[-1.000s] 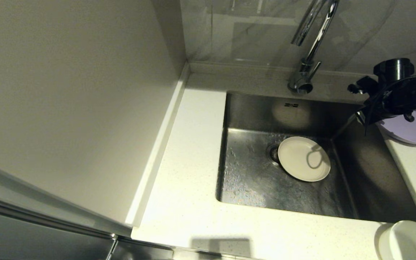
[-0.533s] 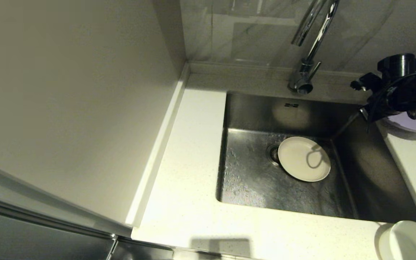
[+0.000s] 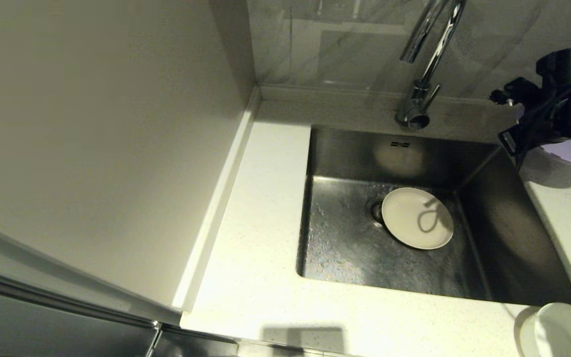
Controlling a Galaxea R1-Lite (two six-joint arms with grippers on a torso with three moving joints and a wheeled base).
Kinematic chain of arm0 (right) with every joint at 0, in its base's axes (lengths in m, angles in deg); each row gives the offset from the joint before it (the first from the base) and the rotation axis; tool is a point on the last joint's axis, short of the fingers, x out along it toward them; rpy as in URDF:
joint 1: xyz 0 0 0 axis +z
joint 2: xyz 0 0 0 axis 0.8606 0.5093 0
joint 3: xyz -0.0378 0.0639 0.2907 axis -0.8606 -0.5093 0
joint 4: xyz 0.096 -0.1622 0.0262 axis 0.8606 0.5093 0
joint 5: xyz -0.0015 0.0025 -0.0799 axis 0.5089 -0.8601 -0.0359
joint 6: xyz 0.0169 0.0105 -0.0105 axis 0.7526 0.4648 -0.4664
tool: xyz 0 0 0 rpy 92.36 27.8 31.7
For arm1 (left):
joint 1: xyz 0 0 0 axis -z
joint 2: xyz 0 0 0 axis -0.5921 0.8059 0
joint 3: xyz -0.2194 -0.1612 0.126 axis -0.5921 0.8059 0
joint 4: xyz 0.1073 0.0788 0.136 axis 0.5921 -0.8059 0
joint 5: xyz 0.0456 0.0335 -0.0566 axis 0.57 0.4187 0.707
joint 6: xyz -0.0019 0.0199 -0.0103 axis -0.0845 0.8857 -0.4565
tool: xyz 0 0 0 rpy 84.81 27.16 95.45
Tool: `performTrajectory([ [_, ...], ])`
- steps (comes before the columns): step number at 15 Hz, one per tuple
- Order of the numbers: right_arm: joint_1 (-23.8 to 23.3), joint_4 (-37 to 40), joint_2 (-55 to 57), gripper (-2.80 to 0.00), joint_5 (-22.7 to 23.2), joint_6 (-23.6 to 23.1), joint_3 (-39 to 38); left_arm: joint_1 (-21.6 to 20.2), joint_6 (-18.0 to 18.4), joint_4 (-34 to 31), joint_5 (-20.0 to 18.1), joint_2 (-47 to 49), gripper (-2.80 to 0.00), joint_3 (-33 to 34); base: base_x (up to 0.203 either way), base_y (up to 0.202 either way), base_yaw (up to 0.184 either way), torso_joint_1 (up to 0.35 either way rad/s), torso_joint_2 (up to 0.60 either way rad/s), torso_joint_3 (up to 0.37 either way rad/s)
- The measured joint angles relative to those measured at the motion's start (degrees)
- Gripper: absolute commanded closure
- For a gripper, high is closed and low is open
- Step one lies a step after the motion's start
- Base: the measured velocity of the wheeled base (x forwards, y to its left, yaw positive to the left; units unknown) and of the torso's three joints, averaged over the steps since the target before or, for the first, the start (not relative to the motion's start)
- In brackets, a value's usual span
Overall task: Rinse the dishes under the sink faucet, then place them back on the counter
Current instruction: Put a plate into the sink
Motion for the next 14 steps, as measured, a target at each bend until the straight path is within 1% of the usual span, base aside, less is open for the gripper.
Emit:
performTrajectory([
  [3,3.23,0.06,-5.28,0.0,2.95,-0.04,-8.02,0.0,-0.01,0.02,-0.01,0.0,0.0,0.0,0.0,0.0,0.0,0.0,0.0,0.0],
  [7,8.61,-0.51,-11.86,0.0,4.27,-0.94,-19.43,0.02,-0.01,0.02,-0.01,0.0,0.0,0.0,0.0,0.0,0.0,0.0,0.0,0.0],
  [11,11.33,-0.73,-17.12,0.0,5.99,-1.0,-28.66,0.0,-0.01,0.0,0.0,0.0,0.0,0.0,0.0,0.0,0.0,0.0,0.0,0.0],
  [14,13.0,-0.74,-20.13,0.0,7.0,-0.89,-34.09,0.0,-0.01,0.02,-0.01,0.0,0.0,0.0,0.0,0.0,0.0,0.0,0.0,0.0],
])
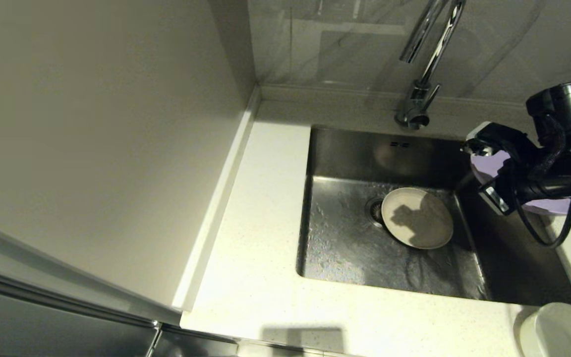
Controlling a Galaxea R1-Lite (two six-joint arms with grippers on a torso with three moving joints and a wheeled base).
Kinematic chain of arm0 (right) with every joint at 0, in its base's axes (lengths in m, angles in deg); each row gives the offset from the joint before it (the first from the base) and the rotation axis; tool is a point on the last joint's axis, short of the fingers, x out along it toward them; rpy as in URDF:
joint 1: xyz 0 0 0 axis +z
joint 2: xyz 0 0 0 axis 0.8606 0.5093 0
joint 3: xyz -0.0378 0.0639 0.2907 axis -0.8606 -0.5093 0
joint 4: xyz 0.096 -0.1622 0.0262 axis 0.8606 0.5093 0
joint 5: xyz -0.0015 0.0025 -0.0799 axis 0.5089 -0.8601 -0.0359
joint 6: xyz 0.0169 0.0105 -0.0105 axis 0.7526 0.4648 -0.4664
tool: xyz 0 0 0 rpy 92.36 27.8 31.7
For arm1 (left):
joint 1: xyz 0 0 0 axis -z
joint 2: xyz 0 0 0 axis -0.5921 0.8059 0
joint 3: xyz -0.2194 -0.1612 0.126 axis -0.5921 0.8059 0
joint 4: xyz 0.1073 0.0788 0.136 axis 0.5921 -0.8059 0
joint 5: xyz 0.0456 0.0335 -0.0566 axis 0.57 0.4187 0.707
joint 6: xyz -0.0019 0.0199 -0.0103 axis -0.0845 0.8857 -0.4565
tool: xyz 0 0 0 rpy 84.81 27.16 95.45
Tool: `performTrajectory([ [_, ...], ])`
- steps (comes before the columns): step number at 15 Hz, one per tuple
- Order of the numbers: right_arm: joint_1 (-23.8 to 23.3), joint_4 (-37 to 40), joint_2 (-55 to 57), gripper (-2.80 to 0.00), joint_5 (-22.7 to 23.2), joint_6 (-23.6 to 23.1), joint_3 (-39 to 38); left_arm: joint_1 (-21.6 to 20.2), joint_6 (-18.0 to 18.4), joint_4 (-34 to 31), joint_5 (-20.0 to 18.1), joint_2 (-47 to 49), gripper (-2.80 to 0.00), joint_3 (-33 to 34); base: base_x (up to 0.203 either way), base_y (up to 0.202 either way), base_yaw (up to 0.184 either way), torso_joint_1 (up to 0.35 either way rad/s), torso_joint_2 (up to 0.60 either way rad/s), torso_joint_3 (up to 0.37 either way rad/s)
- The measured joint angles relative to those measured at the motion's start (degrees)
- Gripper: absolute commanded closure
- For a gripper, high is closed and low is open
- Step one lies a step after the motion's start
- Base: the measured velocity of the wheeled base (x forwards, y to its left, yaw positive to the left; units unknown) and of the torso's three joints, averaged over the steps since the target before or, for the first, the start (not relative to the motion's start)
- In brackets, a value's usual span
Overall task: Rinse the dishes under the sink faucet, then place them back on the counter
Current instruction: Put a plate into the sink
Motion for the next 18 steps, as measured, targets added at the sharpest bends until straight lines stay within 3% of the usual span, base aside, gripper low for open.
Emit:
performTrajectory([
  [3,2.26,-0.01,-2.24,0.0,1.07,0.02,-4.72,0.0,0.01,0.0,0.03,0.0,0.0,0.0,0.0,0.0,0.0,0.0,0.0,0.0],
  [10,13.04,-1.64,-4.59,0.0,1.07,0.06,-12.14,0.0,0.0,0.0,0.01,0.0,0.0,0.0,0.0,0.0,0.0,0.0,0.0,0.0],
  [18,22.81,-20.44,4.21,0.0,0.52,-0.11,-17.73,0.02,0.0,-0.02,0.01,0.0,0.0,0.0,0.0,0.0,0.0,0.0,0.0,0.0],
])
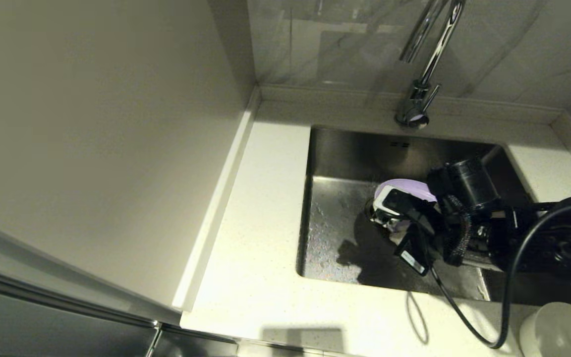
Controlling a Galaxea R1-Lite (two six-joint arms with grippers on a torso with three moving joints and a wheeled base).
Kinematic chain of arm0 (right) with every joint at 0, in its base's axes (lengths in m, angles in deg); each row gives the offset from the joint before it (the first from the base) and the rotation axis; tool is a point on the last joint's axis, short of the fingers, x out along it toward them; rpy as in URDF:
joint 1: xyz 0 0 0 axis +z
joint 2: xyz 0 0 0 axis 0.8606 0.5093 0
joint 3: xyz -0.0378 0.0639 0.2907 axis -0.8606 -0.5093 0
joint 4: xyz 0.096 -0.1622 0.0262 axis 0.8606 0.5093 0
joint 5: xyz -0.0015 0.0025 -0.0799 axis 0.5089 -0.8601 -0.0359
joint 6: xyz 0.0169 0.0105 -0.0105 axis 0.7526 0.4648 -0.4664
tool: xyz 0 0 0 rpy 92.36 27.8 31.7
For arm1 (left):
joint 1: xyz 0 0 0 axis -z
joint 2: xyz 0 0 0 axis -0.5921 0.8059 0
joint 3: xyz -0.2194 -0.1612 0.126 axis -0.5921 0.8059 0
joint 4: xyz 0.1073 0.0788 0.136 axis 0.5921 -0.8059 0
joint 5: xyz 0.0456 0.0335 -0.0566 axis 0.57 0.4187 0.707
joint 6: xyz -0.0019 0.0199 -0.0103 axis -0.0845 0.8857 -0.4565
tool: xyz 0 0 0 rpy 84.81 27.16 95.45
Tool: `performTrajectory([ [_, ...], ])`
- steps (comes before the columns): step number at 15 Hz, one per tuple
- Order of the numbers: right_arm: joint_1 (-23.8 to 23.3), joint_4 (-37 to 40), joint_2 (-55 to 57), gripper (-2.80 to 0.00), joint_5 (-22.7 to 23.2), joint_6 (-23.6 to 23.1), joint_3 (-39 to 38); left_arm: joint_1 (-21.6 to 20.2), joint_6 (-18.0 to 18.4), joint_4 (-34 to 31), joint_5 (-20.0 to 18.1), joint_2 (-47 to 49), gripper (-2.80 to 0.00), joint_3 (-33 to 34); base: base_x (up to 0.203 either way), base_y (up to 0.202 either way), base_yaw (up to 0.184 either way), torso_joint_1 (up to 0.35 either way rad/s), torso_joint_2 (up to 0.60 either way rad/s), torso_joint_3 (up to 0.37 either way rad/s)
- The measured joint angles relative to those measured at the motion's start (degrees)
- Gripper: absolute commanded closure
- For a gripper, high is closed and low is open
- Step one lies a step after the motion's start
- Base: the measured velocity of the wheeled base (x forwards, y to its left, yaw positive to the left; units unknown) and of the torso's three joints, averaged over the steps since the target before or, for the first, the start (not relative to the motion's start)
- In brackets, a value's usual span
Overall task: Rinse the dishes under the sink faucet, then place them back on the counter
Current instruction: Put a plate into the sink
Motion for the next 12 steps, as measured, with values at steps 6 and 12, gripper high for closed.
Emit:
performTrajectory([
  [6,8.51,-20.08,11.21,0.0,-3.37,0.39,-0.75,-0.02,0.0,0.02,0.0,0.0,0.0,0.0,0.0,0.0,0.0,0.0,0.0,0.0],
  [12,11.85,-32.86,22.35,0.0,-10.5,2.0,2.28,-0.02,-0.02,-0.01,0.01,0.0,0.0,0.0,0.0,0.0,0.0,0.0,0.0,0.0],
])
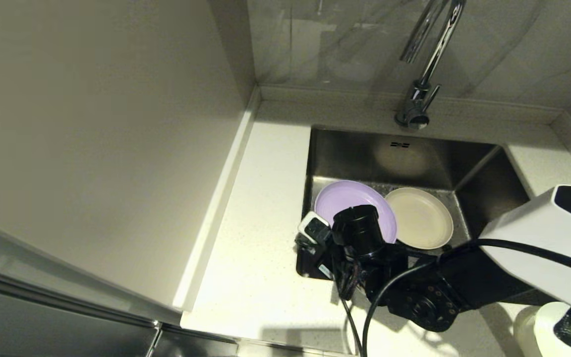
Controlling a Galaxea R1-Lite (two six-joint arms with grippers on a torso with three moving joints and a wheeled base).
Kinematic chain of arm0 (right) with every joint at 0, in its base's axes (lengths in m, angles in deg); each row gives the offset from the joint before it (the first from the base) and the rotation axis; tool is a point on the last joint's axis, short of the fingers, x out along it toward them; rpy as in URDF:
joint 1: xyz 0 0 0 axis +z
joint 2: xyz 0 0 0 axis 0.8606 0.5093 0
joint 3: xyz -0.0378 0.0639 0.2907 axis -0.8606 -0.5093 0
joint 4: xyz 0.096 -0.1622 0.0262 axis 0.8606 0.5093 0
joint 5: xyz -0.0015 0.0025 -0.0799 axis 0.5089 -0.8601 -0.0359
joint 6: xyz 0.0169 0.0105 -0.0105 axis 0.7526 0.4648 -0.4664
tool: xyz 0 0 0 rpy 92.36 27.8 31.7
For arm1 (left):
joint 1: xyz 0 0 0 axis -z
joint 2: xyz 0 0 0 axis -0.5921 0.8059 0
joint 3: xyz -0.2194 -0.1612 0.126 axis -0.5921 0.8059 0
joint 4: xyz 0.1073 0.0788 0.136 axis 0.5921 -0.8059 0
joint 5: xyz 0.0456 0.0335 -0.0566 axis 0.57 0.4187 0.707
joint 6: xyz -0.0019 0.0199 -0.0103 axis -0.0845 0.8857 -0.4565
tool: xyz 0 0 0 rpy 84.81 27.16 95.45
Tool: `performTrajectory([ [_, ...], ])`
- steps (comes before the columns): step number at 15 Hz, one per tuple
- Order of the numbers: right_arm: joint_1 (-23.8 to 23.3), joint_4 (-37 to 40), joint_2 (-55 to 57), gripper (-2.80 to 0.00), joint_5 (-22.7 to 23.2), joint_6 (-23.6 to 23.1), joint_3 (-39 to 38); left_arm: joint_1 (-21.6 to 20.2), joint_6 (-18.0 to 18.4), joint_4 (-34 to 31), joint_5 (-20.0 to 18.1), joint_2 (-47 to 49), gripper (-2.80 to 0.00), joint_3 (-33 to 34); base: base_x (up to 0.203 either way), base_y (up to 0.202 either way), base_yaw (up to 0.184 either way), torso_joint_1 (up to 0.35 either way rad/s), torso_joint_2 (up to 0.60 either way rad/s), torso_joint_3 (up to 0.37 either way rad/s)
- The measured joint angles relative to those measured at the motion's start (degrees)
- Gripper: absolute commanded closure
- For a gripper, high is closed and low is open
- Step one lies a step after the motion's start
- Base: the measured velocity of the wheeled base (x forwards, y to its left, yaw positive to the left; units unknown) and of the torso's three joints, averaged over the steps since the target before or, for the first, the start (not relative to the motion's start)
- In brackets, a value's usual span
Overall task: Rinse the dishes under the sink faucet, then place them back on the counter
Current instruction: Put a plate into the sink
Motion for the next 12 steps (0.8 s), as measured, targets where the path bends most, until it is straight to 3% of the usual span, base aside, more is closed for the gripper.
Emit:
performTrajectory([
  [2,-0.1,1.67,2.06,0.0,-1.52,0.53,4.15,0.0,0.0,0.02,0.0,0.0,0.0,0.0,0.0,0.0,0.0,0.0,0.0,0.0],
  [7,-1.45,15.74,1.86,0.0,-2.35,0.67,15.32,0.0,0.02,0.02,0.0,0.0,0.0,0.0,0.0,0.0,0.0,0.0,0.0,0.0],
  [12,-3.38,16.51,4.74,0.0,-3.38,0.33,21.82,0.0,0.02,0.02,0.0,0.0,0.0,0.0,0.0,0.0,0.0,0.0,0.0,0.0],
])
